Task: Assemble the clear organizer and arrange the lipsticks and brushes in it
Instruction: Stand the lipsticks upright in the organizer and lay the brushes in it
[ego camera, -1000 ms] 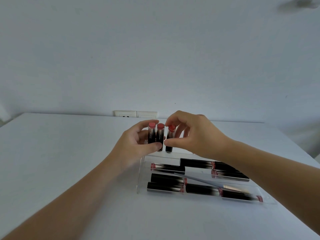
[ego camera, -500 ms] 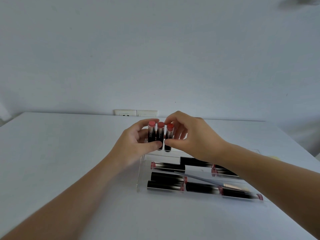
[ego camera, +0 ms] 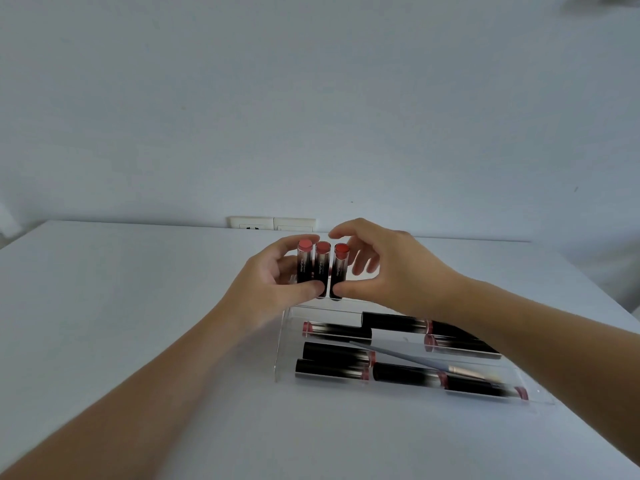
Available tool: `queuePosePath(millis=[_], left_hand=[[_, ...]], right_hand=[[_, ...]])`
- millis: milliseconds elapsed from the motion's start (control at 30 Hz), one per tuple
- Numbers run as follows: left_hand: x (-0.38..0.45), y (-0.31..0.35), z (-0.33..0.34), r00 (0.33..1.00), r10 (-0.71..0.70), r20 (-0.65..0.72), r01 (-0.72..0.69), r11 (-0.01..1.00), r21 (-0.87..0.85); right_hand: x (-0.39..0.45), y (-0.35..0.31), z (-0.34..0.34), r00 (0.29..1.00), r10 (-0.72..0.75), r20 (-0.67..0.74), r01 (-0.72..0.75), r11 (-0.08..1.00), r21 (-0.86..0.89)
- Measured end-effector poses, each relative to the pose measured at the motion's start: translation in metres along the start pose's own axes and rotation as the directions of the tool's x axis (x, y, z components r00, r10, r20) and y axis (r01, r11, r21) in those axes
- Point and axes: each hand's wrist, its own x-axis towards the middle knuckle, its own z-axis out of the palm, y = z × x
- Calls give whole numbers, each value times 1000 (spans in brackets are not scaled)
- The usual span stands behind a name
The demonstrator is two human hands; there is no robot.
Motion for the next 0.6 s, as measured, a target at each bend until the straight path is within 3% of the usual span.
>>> queuePosePath(millis=[167, 367, 600], left_hand=[[-1, -1, 0, 1000, -9, 9, 9, 1000, -21], [0, -2, 0, 998, -33, 47, 33, 999, 17], [-1, -2, -1, 997, -43, 60, 41, 998, 36]], right_hand=[[1, 6, -49, 974, 54, 218, -29, 993, -117], [-2, 14, -71, 846, 143, 513, 9, 959, -283], [1, 10, -67, 764, 196, 615, 132, 885, -447]])
